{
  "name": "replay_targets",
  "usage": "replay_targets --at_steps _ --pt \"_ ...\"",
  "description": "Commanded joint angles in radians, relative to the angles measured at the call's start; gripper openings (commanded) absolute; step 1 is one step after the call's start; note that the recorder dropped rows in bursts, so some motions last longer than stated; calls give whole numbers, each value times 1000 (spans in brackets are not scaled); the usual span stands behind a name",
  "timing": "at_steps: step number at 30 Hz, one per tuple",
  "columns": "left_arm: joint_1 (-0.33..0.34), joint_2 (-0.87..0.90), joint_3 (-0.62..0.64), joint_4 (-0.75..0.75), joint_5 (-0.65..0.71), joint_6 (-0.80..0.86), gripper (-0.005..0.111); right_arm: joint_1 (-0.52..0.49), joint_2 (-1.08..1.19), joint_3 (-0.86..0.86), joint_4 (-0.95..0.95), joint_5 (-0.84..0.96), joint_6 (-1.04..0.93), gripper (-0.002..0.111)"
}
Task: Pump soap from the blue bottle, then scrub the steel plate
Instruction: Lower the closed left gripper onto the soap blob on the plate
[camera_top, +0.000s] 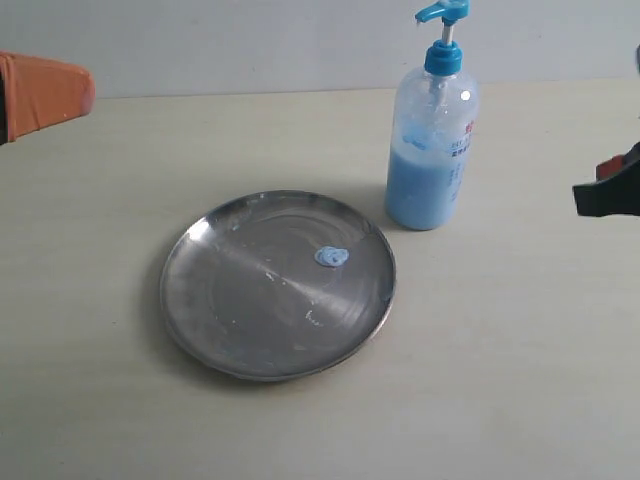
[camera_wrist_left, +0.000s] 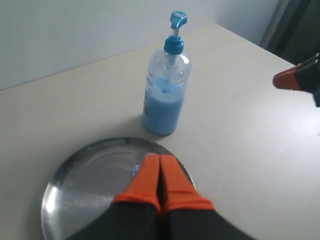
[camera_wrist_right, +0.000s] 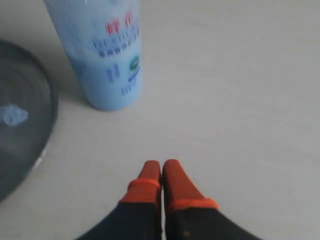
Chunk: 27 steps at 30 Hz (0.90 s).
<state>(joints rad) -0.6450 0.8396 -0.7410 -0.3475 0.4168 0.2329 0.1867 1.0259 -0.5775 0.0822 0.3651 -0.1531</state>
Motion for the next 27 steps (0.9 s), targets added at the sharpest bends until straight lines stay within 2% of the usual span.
replay_targets --at_steps 1,16,22,27 --pt "-3 71 10 -34 -38 -3 0 0 -162 0 75 -1 -47 4" --pt "-3 513 -8 -51 -62 21 0 0 -509 2 99 84 -20 4" --pt "-3 689 -113 -60 -47 21 0 0 -587 2 99 96 -20 4" --pt "-3 845 -254 -64 6 21 0 0 -628 2 99 107 -20 4"
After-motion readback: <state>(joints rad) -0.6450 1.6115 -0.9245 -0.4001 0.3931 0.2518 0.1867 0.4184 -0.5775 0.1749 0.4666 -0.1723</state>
